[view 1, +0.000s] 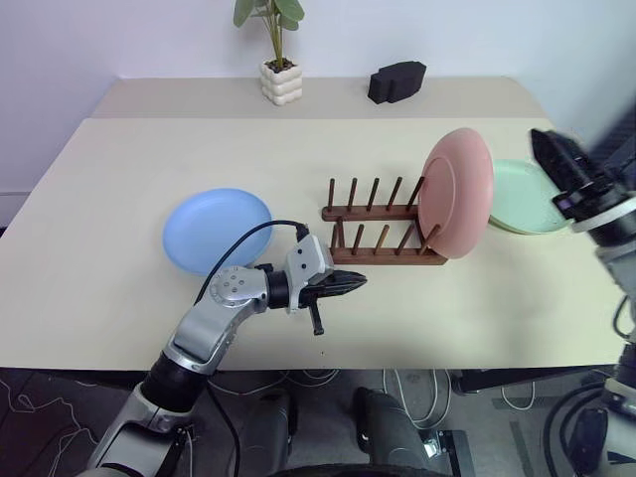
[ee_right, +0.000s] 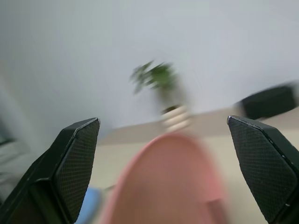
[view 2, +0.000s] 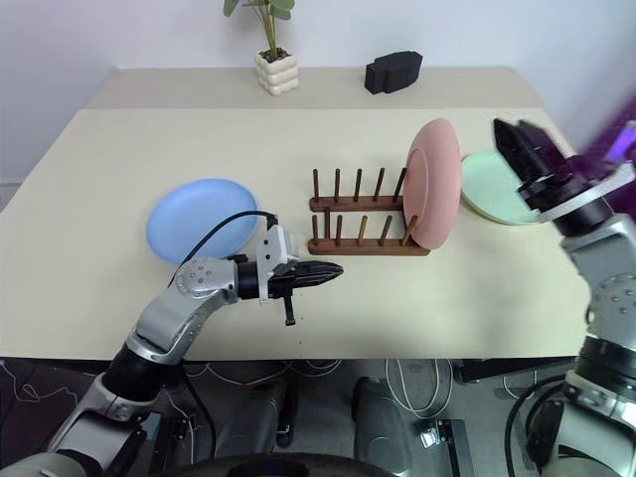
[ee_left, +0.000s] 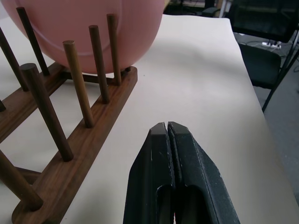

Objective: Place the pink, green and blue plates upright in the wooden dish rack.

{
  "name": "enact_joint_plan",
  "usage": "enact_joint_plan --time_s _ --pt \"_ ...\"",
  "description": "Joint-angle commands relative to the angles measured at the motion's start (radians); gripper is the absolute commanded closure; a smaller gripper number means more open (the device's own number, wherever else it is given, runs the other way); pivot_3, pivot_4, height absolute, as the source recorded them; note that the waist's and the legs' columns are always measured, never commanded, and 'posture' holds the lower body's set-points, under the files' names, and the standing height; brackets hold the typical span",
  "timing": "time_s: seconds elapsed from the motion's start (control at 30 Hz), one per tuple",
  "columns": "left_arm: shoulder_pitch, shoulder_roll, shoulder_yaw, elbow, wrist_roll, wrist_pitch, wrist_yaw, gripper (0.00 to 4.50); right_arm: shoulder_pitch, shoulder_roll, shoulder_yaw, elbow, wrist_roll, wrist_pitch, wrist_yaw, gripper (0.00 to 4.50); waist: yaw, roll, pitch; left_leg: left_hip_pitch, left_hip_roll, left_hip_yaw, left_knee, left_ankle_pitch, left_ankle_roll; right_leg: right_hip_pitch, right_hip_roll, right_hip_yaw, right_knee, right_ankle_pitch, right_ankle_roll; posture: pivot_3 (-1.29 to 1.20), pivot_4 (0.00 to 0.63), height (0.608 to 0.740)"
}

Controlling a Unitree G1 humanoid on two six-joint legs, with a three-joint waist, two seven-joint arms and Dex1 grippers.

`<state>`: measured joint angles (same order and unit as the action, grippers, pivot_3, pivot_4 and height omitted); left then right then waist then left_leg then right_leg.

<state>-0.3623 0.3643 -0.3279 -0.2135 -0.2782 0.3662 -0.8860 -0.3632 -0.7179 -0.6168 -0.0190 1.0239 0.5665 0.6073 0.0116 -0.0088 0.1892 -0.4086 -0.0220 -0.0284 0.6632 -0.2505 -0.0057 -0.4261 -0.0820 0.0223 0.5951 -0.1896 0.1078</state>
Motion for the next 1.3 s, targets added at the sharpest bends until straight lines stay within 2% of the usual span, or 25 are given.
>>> enact_joint_plan --time_s 0.03,0.17,0.27,0.4,0.5,0.7,0.97,1.07,1.3 --pt "0.0 -0.004 0.02 -0.037 -0.022 -0.002 0.0 4.5 0.028 -0.062 -0.064 0.028 -0.098 -0.066 -0.016 0.05 -0.001 0.0 0.0 0.0 0.0 0.0 0.0 0.0 0.0 0.0 0.0 0.0 0.0 0.0 0.0 0.0 0.15 0.736" --pt "-0.007 -0.005 0.015 -0.029 -0.026 -0.006 -0.007 4.5 0.117 -0.148 -0.009 0.079 -0.264 -0.117 0.038 0.05 -0.001 0.0 0.0 0.0 0.0 0.001 0.0 0.0 0.0 0.0 0.0 0.0 0.0 0.0 0.0 0.0 0.15 0.736" --pt "-0.017 -0.011 0.009 -0.018 -0.026 -0.01 -0.013 4.5 0.174 -0.201 0.103 0.122 -0.419 -0.179 0.094 0.05 -0.004 0.0 0.0 0.0 0.0 0.001 0.0 0.0 0.0 0.0 0.0 0.001 0.0 0.0 0.0 0.0 0.15 0.736" --pt "-0.025 -0.018 0.004 -0.008 -0.02 -0.017 -0.018 4.5 0.146 -0.238 0.265 0.254 -0.637 -0.303 0.107 0.05 -0.012 0.001 -0.001 0.001 -0.001 0.002 0.0 0.0 0.0 0.0 0.0 0.001 0.0 0.0 0.0 0.0 0.15 0.736" --pt "-0.024 -0.02 0.007 -0.008 -0.017 -0.017 -0.017 4.5 0.097 -0.255 0.384 0.397 -0.801 -0.428 0.1 0.05 -0.02 0.001 0.0 0.001 -0.001 0.002 0.0 0.0 0.0 0.0 0.0 0.001 0.0 0.0 0.0 0.0 0.15 0.736" --pt "-0.015 -0.015 0.015 -0.019 -0.016 -0.011 -0.007 4.5 -0.087 -0.226 0.545 0.701 -1.002 -0.649 0.087 0.05 -0.027 0.001 0.0 0.001 -0.002 0.002 0.0 0.0 0.0 0.0 0.0 0.001 0.0 0.0 0.0 0.0 0.15 0.736" --pt "-0.006 -0.006 0.018 -0.036 -0.019 -0.004 0.005 4.5 -0.295 -0.16 0.674 1.024 -1.161 -0.859 0.049 0.05 -0.03 0.0 0.0 0.002 -0.002 0.002 -0.001 0.0 0.0 0.0 0.001 0.001 0.0 0.0 0.0 0.0 0.15 0.736" --pt "-0.003 -0.002 0.019 -0.042 -0.021 -0.001 0.009 4.5 -0.33 -0.139 0.677 1.096 -1.166 -0.887 0.074 0.83 -0.031 0.0 0.0 0.003 -0.002 0.002 -0.001 0.0 0.0 0.001 0.001 0.001 0.0 0.0 0.0 0.0 0.15 0.736" --pt "-0.001 0.003 0.019 -0.048 -0.025 0.004 0.016 4.5 -0.335 -0.127 0.658 1.143 -1.165 -0.932 0.055 4.45 -0.028 0.0 0.0 0.003 -0.002 0.001 -0.001 0.0 0.0 0.002 0.001 0.002 0.0 0.0 0.0 0.0 0.15 0.736"
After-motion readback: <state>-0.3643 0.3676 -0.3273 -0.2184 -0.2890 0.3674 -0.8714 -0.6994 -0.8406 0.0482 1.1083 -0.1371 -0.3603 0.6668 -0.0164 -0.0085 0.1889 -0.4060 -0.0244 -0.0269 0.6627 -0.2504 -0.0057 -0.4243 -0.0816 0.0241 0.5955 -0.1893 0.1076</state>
